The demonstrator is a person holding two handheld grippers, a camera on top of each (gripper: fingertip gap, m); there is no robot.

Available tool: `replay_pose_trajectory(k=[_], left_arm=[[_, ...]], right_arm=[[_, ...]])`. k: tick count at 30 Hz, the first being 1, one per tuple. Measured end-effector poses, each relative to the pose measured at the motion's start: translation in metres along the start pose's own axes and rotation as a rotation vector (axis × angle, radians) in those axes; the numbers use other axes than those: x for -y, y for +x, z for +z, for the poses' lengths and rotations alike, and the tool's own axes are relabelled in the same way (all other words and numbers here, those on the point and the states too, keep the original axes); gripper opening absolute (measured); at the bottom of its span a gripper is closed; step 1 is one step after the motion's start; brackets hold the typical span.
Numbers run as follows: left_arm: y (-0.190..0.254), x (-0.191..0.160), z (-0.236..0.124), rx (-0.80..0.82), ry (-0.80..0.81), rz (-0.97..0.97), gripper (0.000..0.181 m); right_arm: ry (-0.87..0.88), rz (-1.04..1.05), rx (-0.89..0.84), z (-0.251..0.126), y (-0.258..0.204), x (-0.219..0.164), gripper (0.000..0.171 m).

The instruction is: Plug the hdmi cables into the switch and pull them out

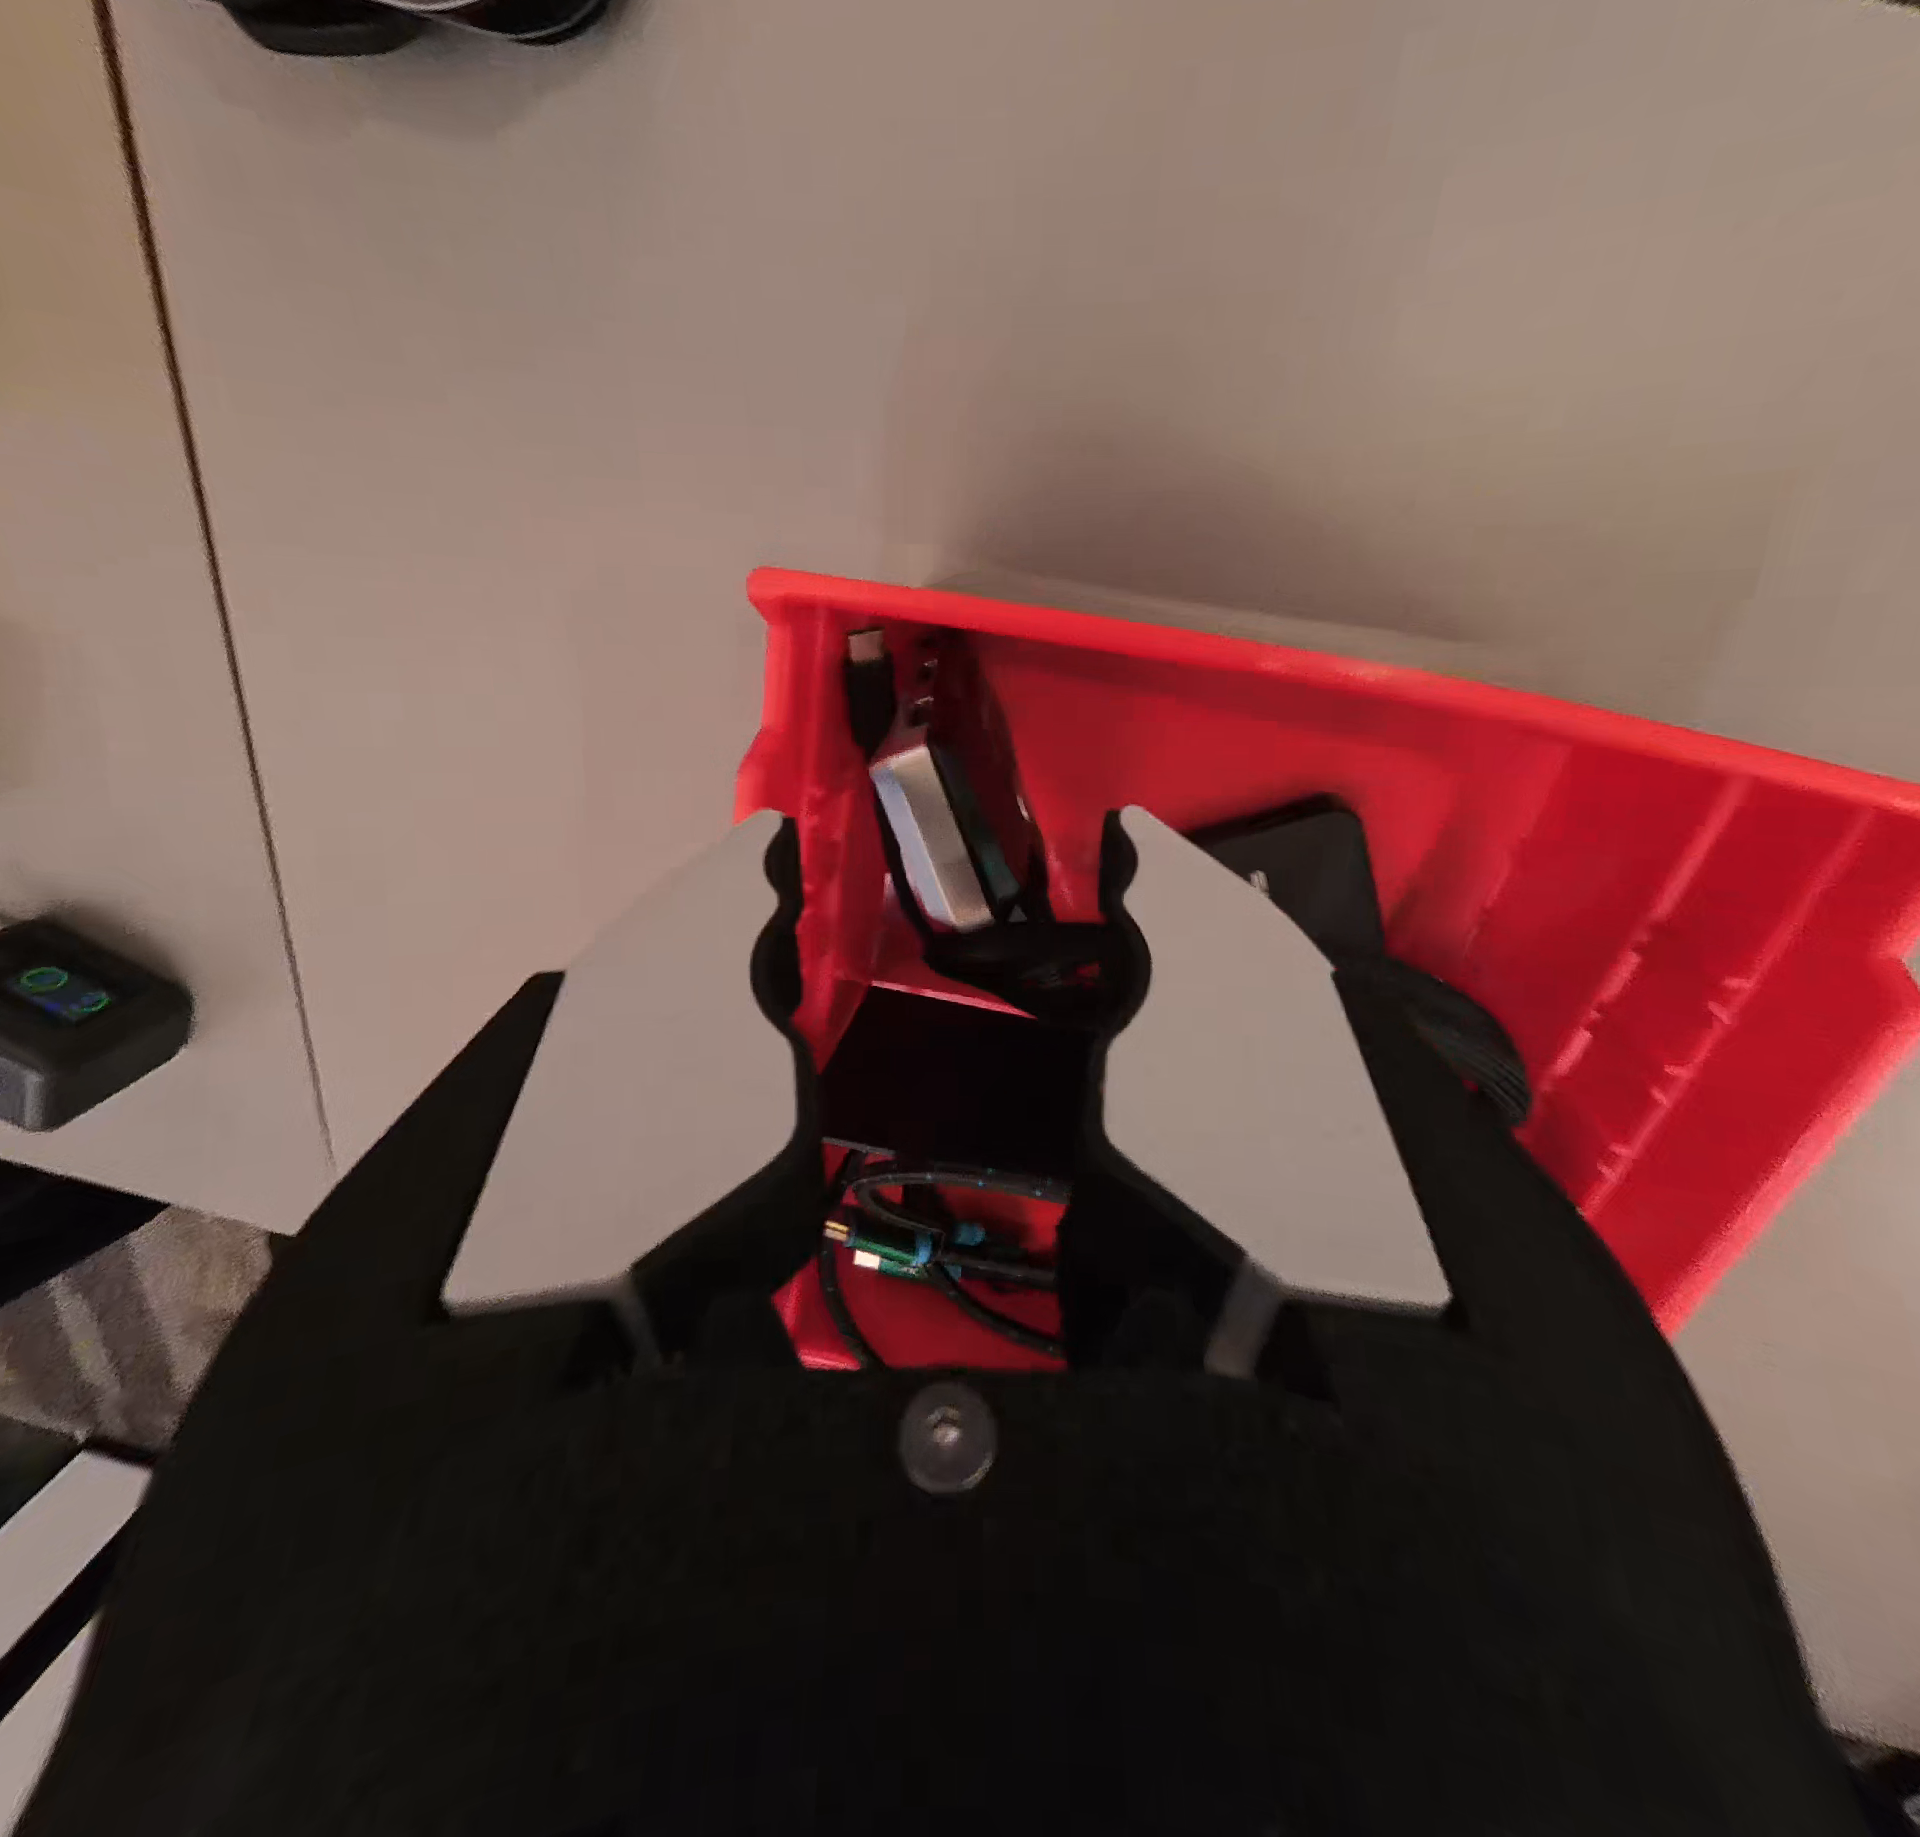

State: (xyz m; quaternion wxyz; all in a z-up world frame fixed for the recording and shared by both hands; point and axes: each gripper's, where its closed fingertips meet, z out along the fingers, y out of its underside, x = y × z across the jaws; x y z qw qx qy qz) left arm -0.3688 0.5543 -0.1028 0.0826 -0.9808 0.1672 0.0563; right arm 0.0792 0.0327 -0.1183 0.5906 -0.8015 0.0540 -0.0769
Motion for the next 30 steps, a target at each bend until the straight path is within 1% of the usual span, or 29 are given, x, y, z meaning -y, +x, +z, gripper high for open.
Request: replay_pose_trajectory(k=[2, 4, 6, 8, 15, 17, 19, 22, 26, 27, 30], left_arm=[[-0.008, 0.0, 0.005, 0.024, -0.001, -0.041, 0.048], [-0.007, -0.002, 0.011, -0.019, 0.0, -0.096, 0.036], [-0.001, -0.007, 0.019, -0.075, -0.032, -0.126, 0.034], [0.003, -0.009, 0.025, -0.097, -0.045, -0.129, 0.024], [0.003, -0.009, 0.025, -0.2, -0.029, -0.017, 0.024], [0.007, -0.006, 0.016, -0.27, 0.036, 0.018, 0.023], [0.01, 0.001, -0.006, -0.353, 0.156, 0.047, 0.022], [0.006, 0.011, -0.062, -0.445, 0.381, 0.111, 0.021], [0.008, 0.016, -0.172, -0.652, 0.719, 0.217, 0.019], [0.011, 0.015, -0.199, -0.68, 0.79, 0.257, 0.019], [0.025, 0.006, -0.268, -0.666, 0.993, 0.381, 0.019]], right_arm=[[0.003, 0.026, 0.032, 0.001, -0.005, 0.0, 0.024], [0.018, 0.065, 0.068, 0.0, -0.011, 0.003, 0.024], [0.025, 0.085, 0.084, 0.0, -0.014, 0.004, 0.024], [0.02, 0.086, 0.087, 0.0, -0.014, 0.003, 0.024], [0.015, 0.071, 0.085, -0.001, -0.019, 0.004, 0.023], [0.019, 0.064, 0.085, -0.001, -0.022, 0.006, 0.022], [0.033, 0.039, 0.078, -0.001, -0.025, 0.011, 0.019], [0.089, -0.023, 0.063, -0.005, -0.031, 0.031, 0.018], [0.14, -0.099, 0.086, -0.003, -0.047, 0.058, 0.019], [0.147, -0.11, 0.1, 0.0, -0.052, 0.065, 0.019], [0.177, -0.166, 0.162, 0.009, -0.072, 0.092, 0.019]])
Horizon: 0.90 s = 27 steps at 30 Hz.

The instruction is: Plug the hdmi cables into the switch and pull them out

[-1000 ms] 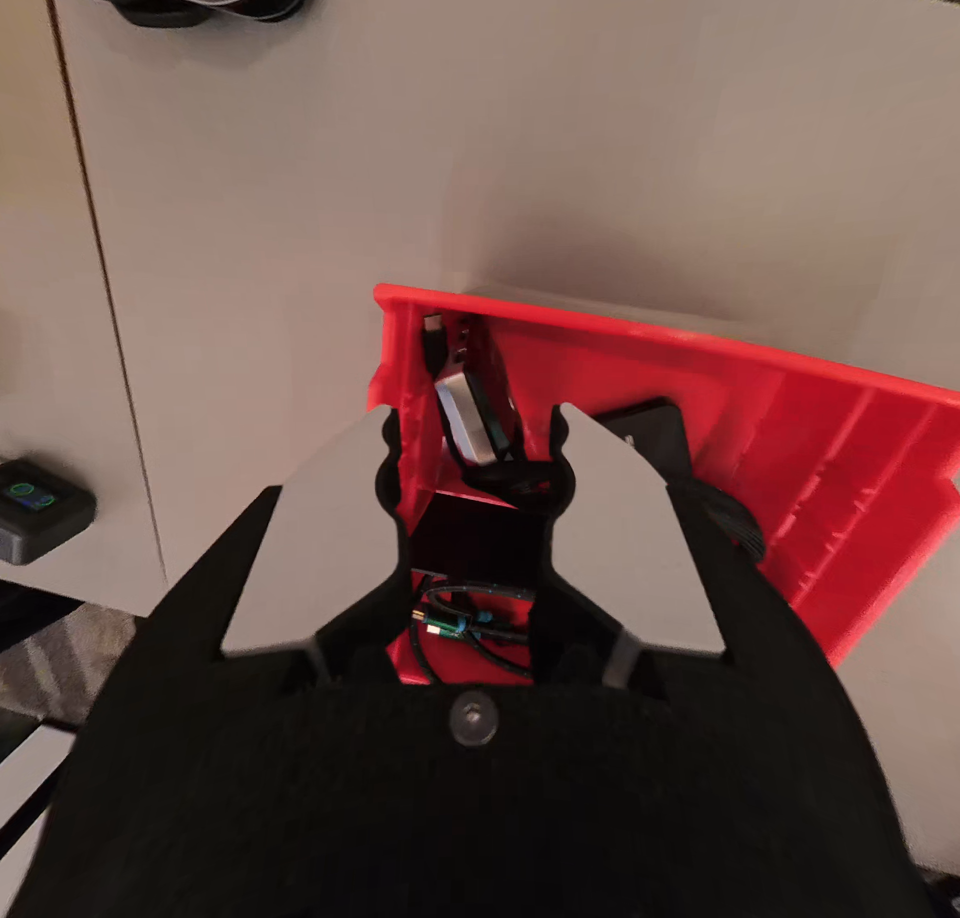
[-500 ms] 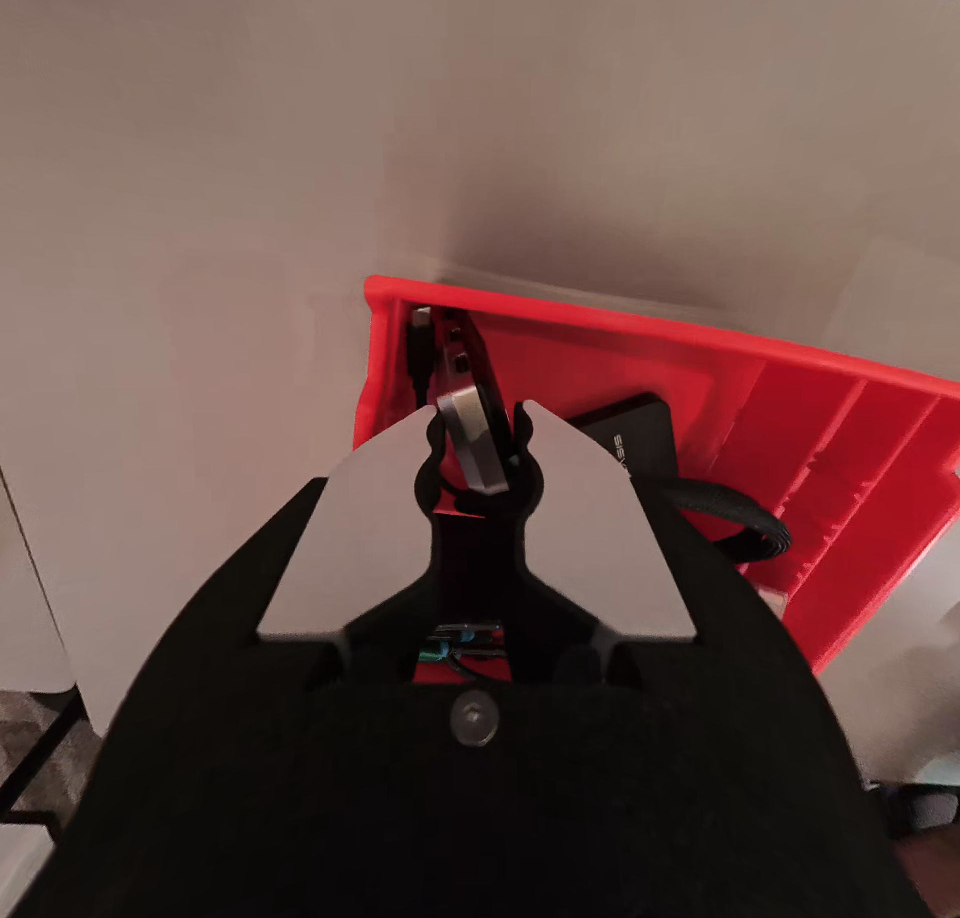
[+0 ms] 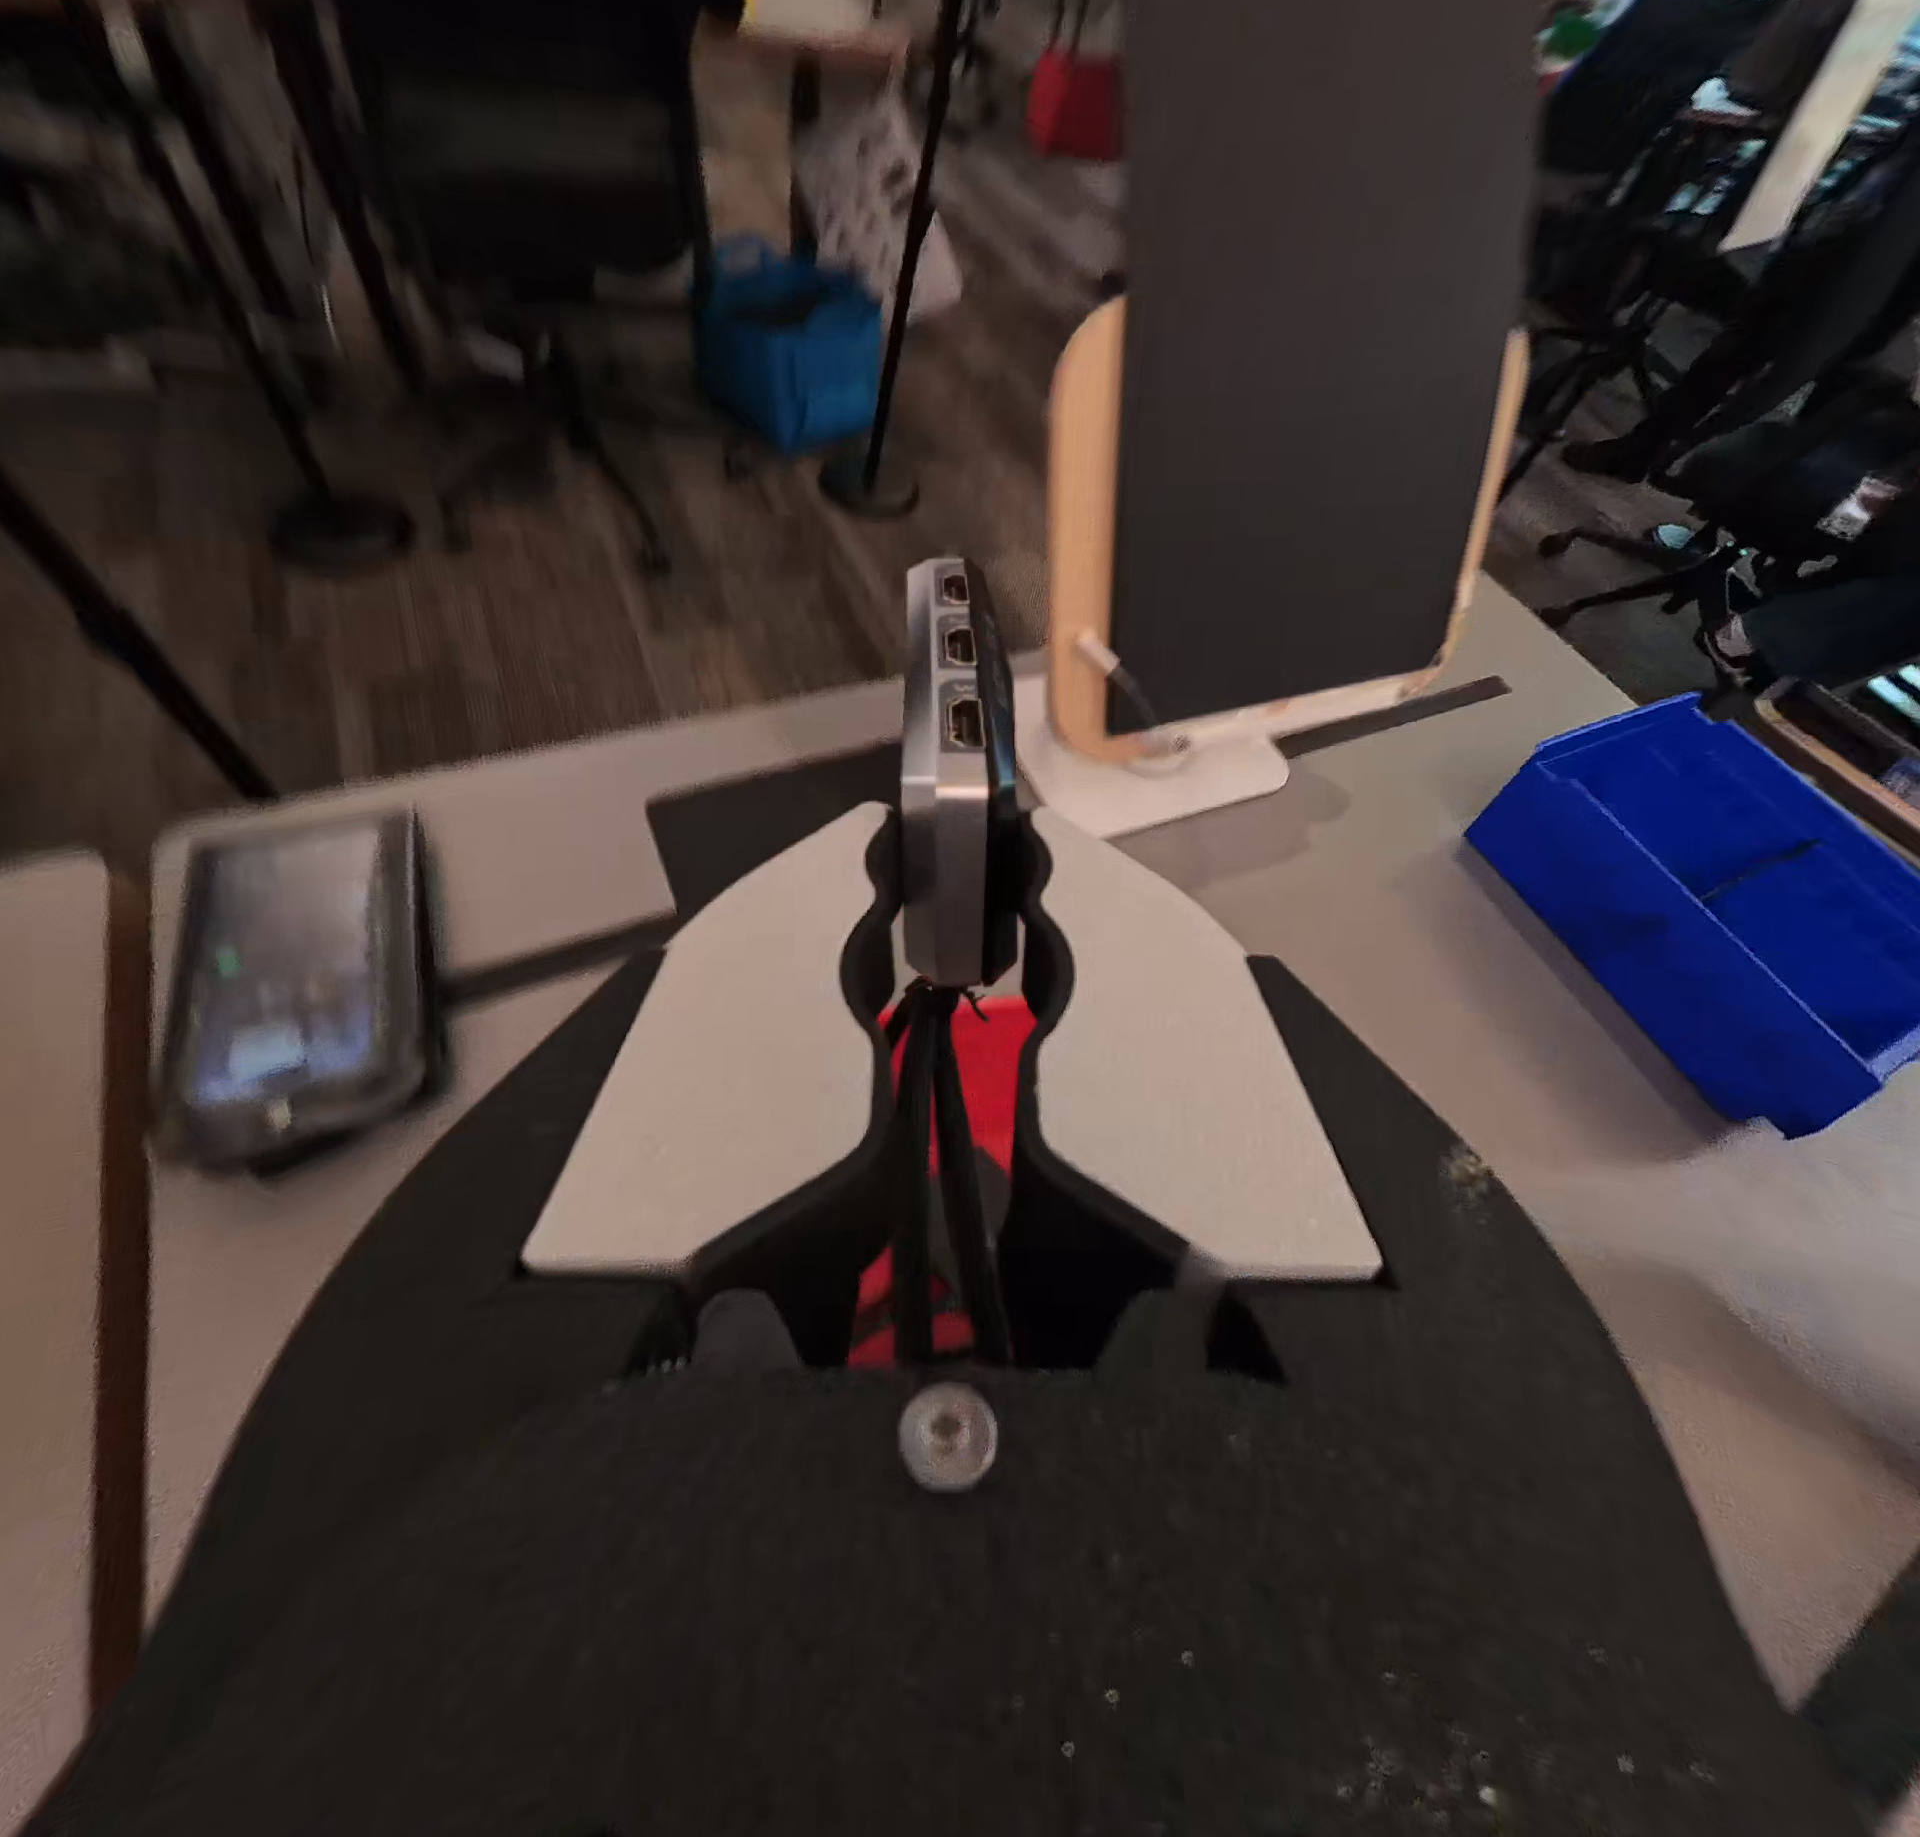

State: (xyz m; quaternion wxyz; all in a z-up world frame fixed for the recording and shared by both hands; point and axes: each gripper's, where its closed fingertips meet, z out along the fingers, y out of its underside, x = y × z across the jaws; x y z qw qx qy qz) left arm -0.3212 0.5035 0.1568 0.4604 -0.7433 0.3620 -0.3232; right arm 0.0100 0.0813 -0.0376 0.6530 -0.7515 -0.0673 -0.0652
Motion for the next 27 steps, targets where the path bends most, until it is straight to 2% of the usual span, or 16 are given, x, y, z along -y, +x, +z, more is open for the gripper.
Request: replay_pose_trajectory(k=[3, 6, 9, 12, 15, 21, 25, 26, 27], left_arm=[[0.056, 0.039, -0.011, -0.076, 0.122, 0.086, 0.019], [0.123, 0.055, -0.012, -0.205, 0.208, 0.118, 0.019], [0.185, 0.043, 0.002, -0.31, 0.219, 0.054, 0.02], [0.237, 0.005, 0.033, -0.375, 0.171, -0.052, 0.019], [0.278, -0.047, 0.069, -0.414, 0.089, -0.175, 0.019], [0.324, -0.125, 0.118, -0.438, 0.007, -0.367, 0.019], [0.343, -0.143, 0.121, -0.431, 0.026, -0.416, 0.019], [0.347, -0.145, 0.121, -0.425, 0.027, -0.413, 0.019], [0.351, -0.147, 0.12, -0.422, 0.032, -0.404, 0.019]], right_arm=[[0.028, -0.073, 0.051, 0.021, -0.013, 0.034, 0.022], [0.074, -0.112, 0.092, 0.043, -0.028, 0.075, 0.024], [0.132, -0.143, 0.098, 0.06, -0.043, 0.117, 0.027], [0.175, -0.165, 0.097, 0.076, -0.061, 0.142, 0.036], [0.115, -0.179, 0.095, 0.096, -0.079, 0.13, 0.048], [-0.086, -0.18, 0.027, 0.124, -0.071, 0.068, 0.056], [-0.183, -0.05, 0.064, 0.132, -0.063, 0.041, 0.053], [-0.201, -0.021, 0.092, 0.133, -0.065, 0.036, 0.047], [-0.202, -0.001, 0.129, 0.131, -0.068, 0.034, 0.027]])
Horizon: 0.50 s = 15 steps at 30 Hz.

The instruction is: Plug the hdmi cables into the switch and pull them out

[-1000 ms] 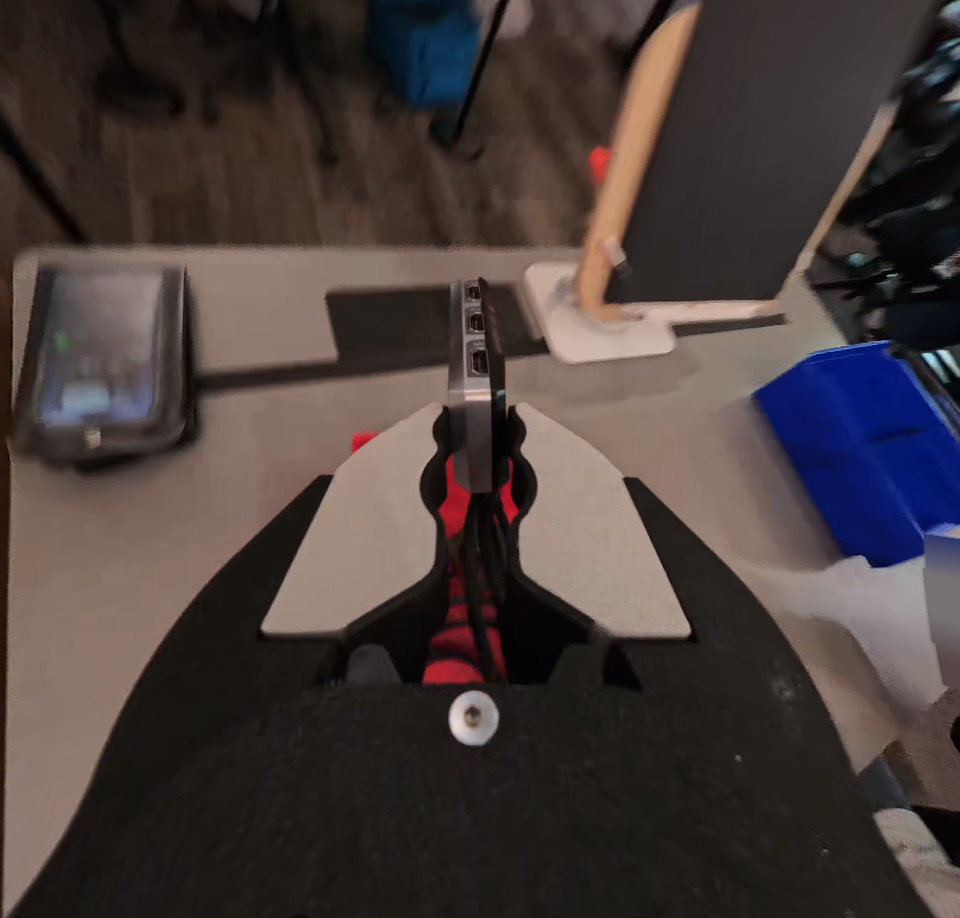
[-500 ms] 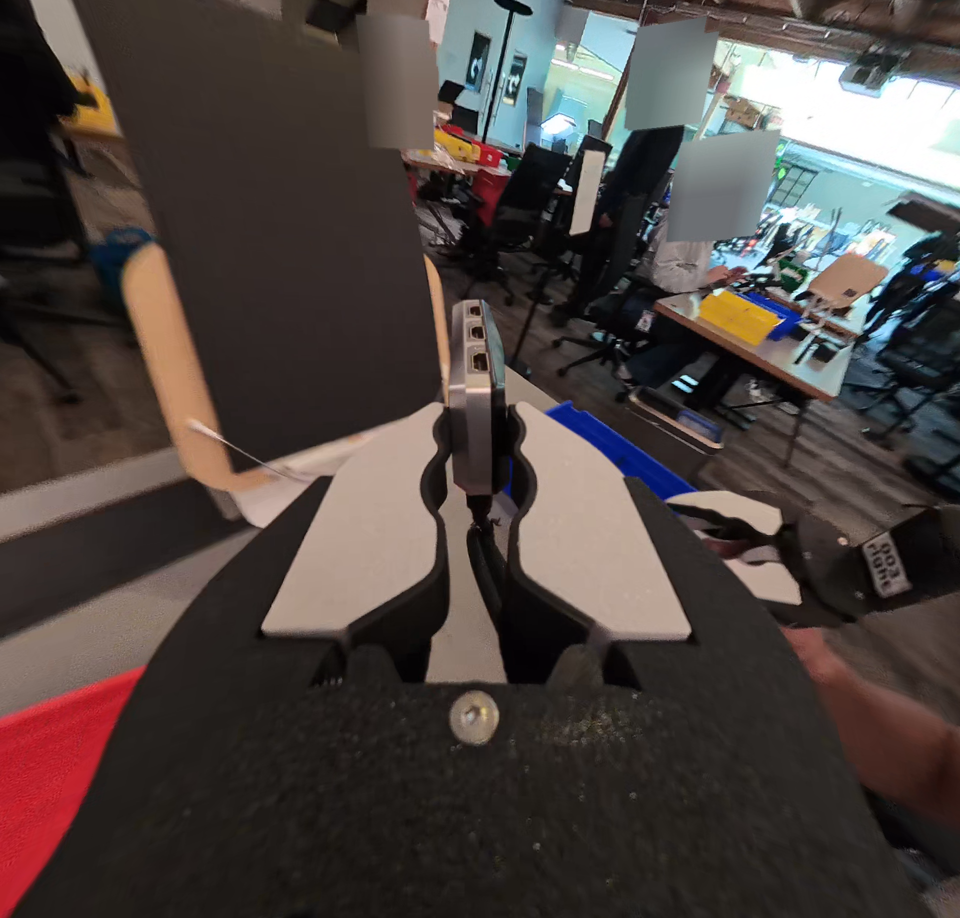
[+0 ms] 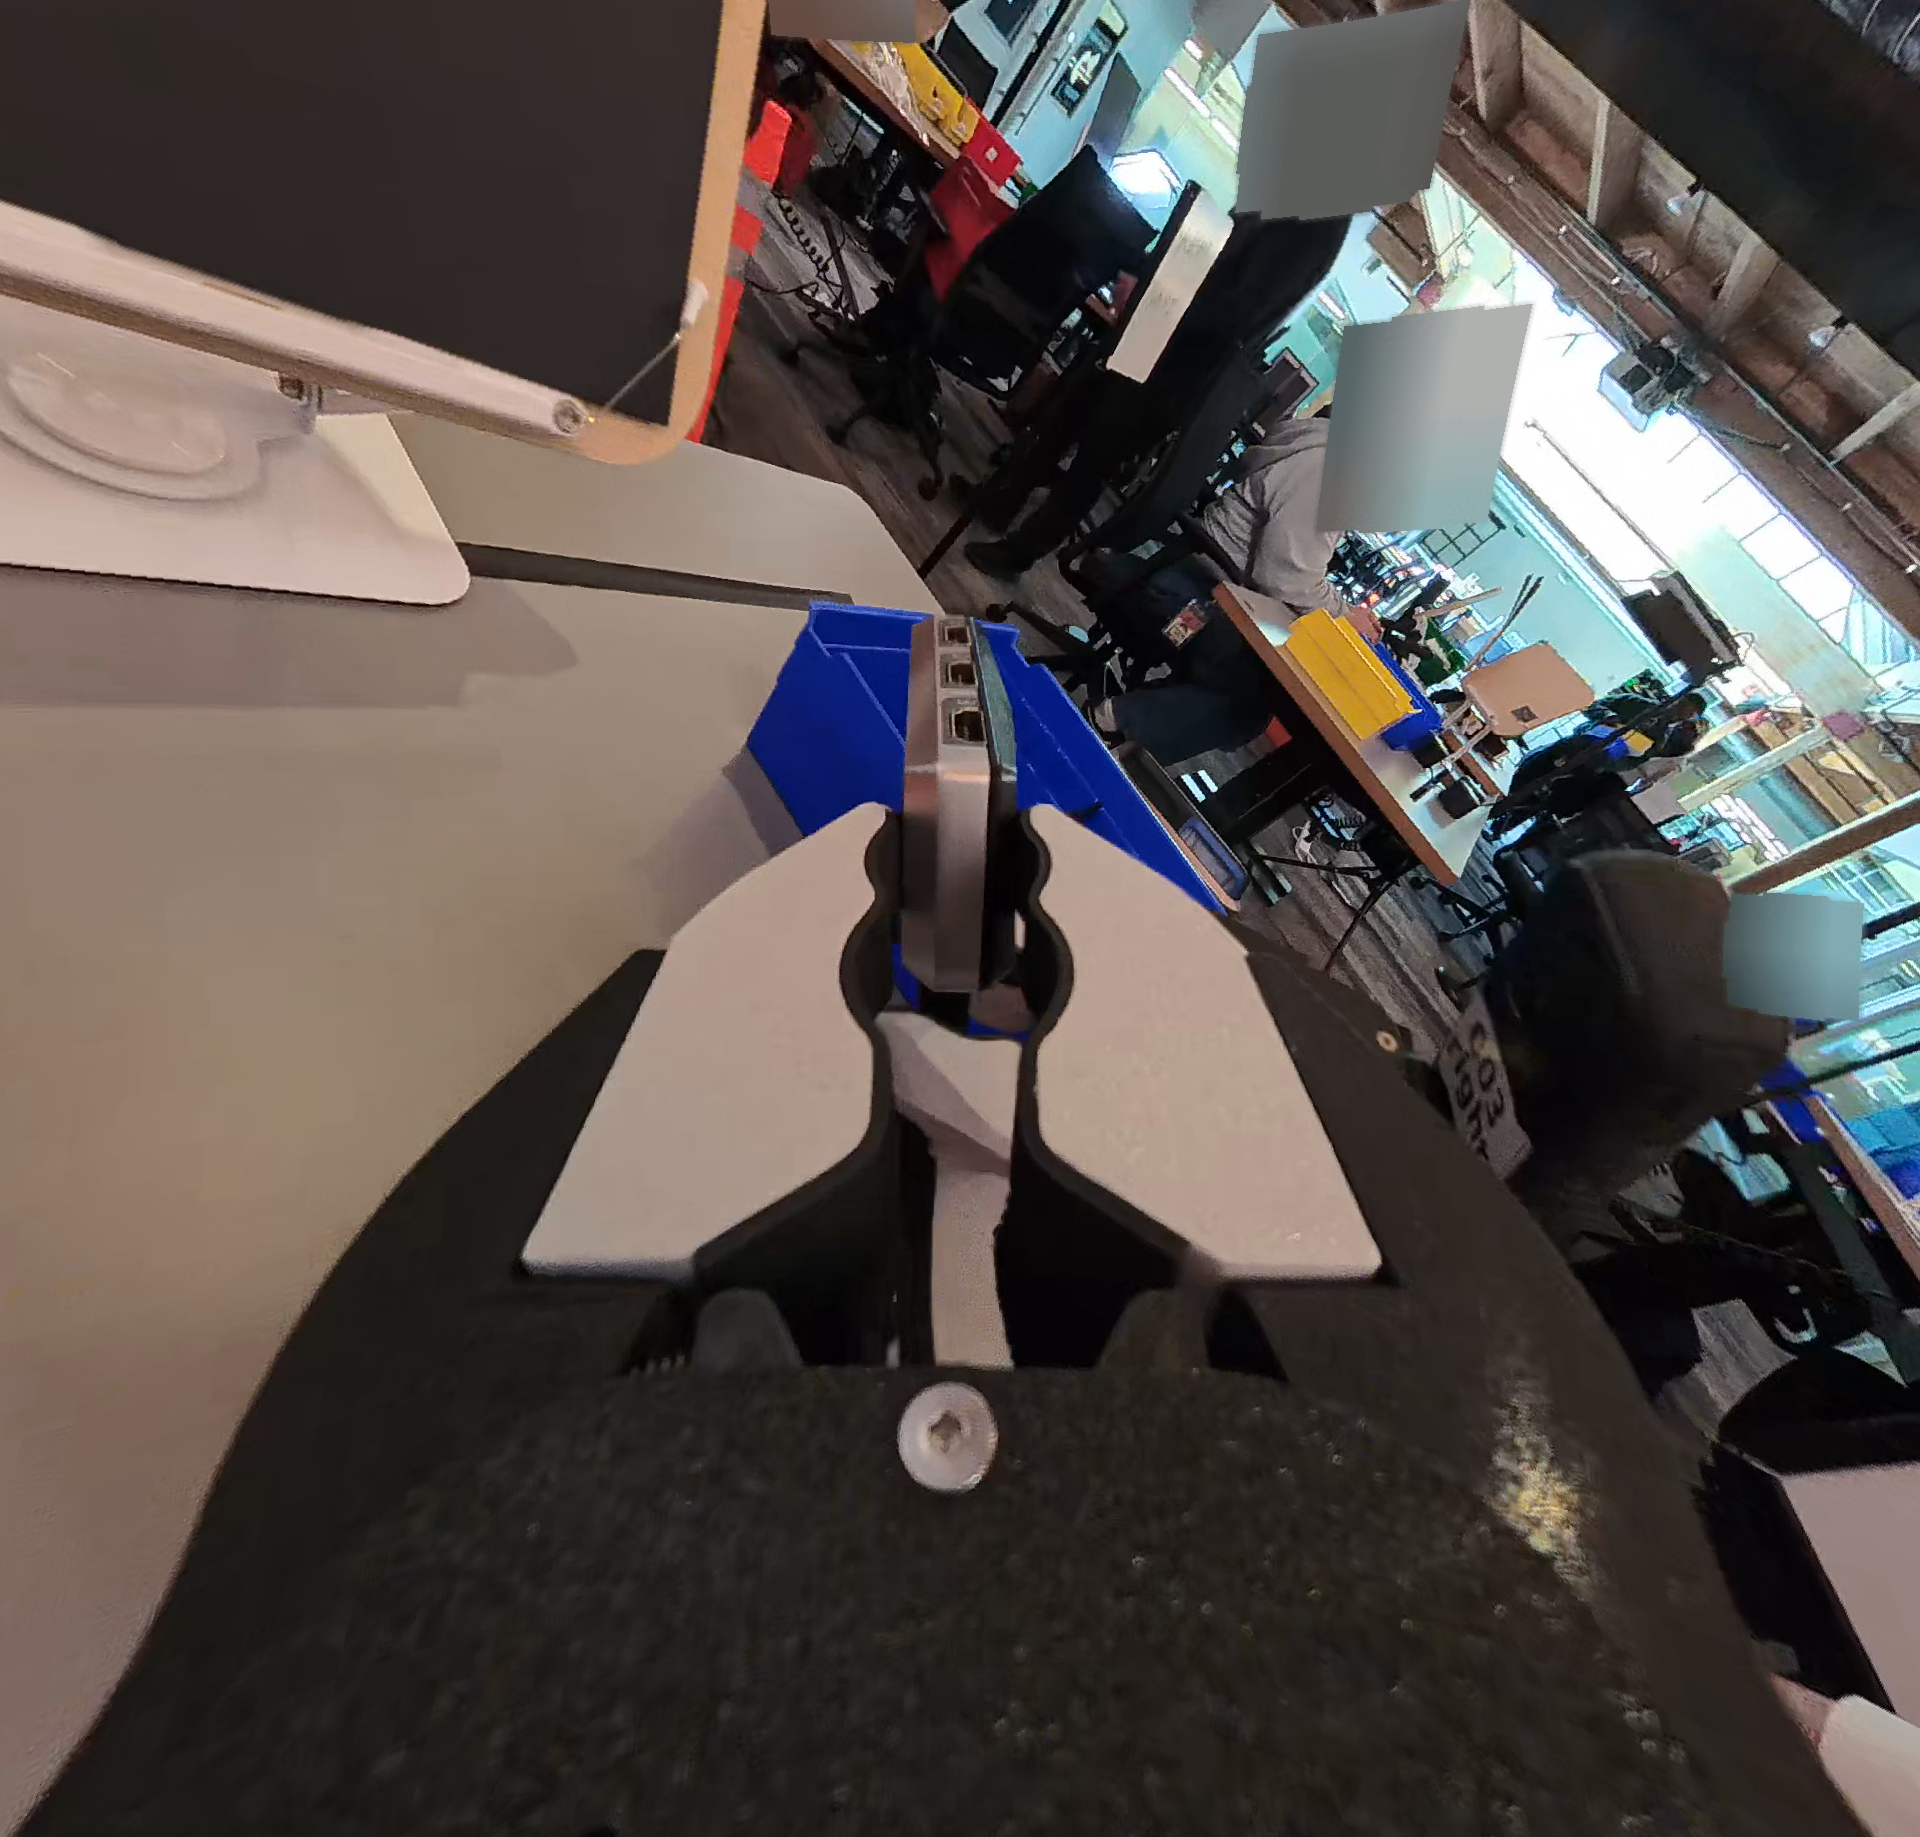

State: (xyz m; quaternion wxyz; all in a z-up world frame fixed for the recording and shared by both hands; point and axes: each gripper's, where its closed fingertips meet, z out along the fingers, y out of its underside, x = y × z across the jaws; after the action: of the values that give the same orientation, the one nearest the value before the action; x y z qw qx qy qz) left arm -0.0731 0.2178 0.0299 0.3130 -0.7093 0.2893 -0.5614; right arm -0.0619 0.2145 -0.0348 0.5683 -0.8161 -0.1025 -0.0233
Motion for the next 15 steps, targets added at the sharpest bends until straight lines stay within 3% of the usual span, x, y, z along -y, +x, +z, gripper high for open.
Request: replay_pose_trajectory(k=[6, 7, 9, 15], left_arm=[[0.034, -0.003, -0.015, -0.111, -0.01, 0.161, 0.024], [0.039, -0.002, -0.02, -0.135, -0.012, 0.218, 0.031], [0.041, 0.0, -0.031, -0.17, -0.014, 0.353, 0.069], [0.056, -0.018, -0.057, -0.453, -0.12, 0.454, 0.114]], right_arm=[[0.055, -0.012, 0.097, -0.015, 0.002, 0.008, 0.024], [0.071, 0.013, 0.142, -0.019, 0.001, 0.011, 0.024], [0.149, 0.047, 0.315, -0.032, -0.009, 0.022, 0.023], [0.185, 0.043, 0.744, -0.067, -0.045, 0.025, 0.023]])
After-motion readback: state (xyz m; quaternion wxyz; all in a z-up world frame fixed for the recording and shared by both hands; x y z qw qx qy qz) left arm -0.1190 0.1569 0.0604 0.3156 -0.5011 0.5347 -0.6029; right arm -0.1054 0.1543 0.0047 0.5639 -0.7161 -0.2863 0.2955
